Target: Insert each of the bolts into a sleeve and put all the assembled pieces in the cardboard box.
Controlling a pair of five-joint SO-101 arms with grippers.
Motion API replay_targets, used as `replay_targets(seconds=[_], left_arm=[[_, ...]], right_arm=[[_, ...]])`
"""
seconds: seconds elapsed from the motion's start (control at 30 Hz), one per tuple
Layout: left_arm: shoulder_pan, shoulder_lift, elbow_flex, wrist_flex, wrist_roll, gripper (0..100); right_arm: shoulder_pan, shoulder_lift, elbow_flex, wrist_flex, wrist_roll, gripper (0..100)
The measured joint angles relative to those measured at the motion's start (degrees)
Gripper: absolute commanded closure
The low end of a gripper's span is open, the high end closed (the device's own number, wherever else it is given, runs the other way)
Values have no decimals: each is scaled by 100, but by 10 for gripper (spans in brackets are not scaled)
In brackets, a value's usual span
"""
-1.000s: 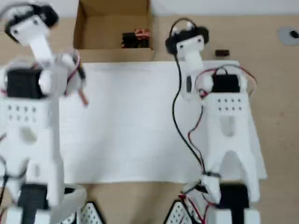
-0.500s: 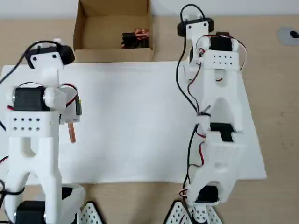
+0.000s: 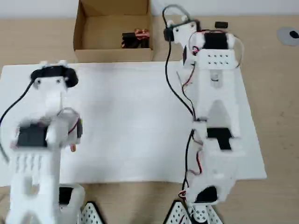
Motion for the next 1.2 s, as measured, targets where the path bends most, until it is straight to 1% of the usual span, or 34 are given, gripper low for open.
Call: replay_targets(seconds=[0.07, 0.13, 0.23, 0.37, 0.53, 0.67, 0.77, 0.87, 1.07, 1.13, 1.2], left_arm=[[0, -1020, 396, -185, 0, 997], [0, -2022, 923, -431, 0, 997], [0, -3402, 1873, -932, 0, 997], [0, -4862, 3051, -1591, 0, 997], [-53, -4897, 3314, -2462, -18, 997], [-88, -4879, 3323, -3077, -18, 997], [-88, -5011, 3147, -3323, -18, 997], [-88, -5064, 2840, -3262, -18, 997], [-88, -5073, 2769, -2233, -53, 997], [-88, -5073, 2804, -1908, -53, 997], [-88, -5073, 2998, -1758, -53, 997]], right_arm=[[-62, -888, 325, 0, 97, 825], [-229, -1811, 949, -9, 299, 825], [-510, -3121, 2400, -202, 712, 822], [-571, -4782, 4818, -835, 1196, 822], [-589, -6699, 7429, -1697, 1530, 822], [-589, -8070, 8932, -2497, 1530, 823], [-598, -9055, 9890, -2875, 1530, 823], [-598, -10048, 10699, -3182, 1530, 824], [-624, -11912, 12273, -3552, 1530, 824], [-624, -12167, 12695, -3587, 1530, 824], [-624, -12202, 12932, -3604, 1530, 824]])
